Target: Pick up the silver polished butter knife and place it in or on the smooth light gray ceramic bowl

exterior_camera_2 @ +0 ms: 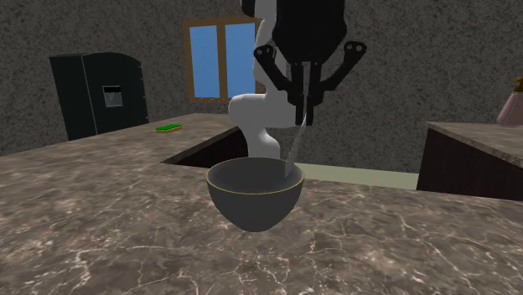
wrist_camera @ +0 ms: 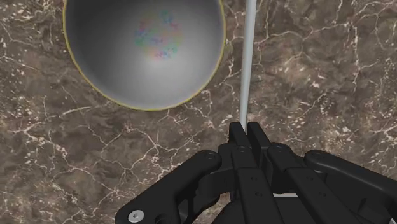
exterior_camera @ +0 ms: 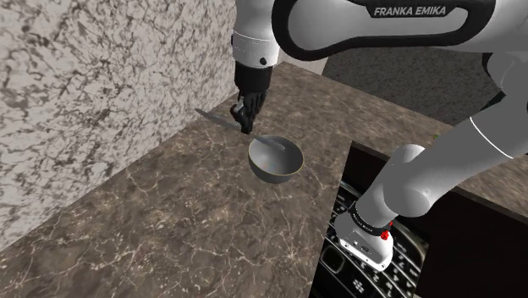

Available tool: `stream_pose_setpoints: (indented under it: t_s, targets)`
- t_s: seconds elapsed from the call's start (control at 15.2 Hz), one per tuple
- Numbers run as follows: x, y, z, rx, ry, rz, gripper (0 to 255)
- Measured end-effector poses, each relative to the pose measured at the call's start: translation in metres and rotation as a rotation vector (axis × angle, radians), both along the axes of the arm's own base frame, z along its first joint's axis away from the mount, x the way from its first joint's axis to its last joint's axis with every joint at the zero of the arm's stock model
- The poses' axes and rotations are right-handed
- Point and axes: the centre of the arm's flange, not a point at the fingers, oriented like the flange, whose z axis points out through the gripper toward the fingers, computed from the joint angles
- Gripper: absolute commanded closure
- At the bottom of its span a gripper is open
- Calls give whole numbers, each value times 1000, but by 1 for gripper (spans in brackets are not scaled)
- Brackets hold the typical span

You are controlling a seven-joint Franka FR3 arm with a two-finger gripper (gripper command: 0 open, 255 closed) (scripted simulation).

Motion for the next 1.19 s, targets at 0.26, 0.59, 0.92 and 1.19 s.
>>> stream_pose_setpoints:
  t_s: [0.26, 0.59, 0.92, 1.19]
  targets:
    - [-27, -46, 6, 0, 0, -1, 255]
    - [-58, -105, 4, 0, 0, -1, 255]
    - [-65, -111, -17, 1, 1, 0, 255]
    - [-66, -112, -38, 1, 1, 0, 255]
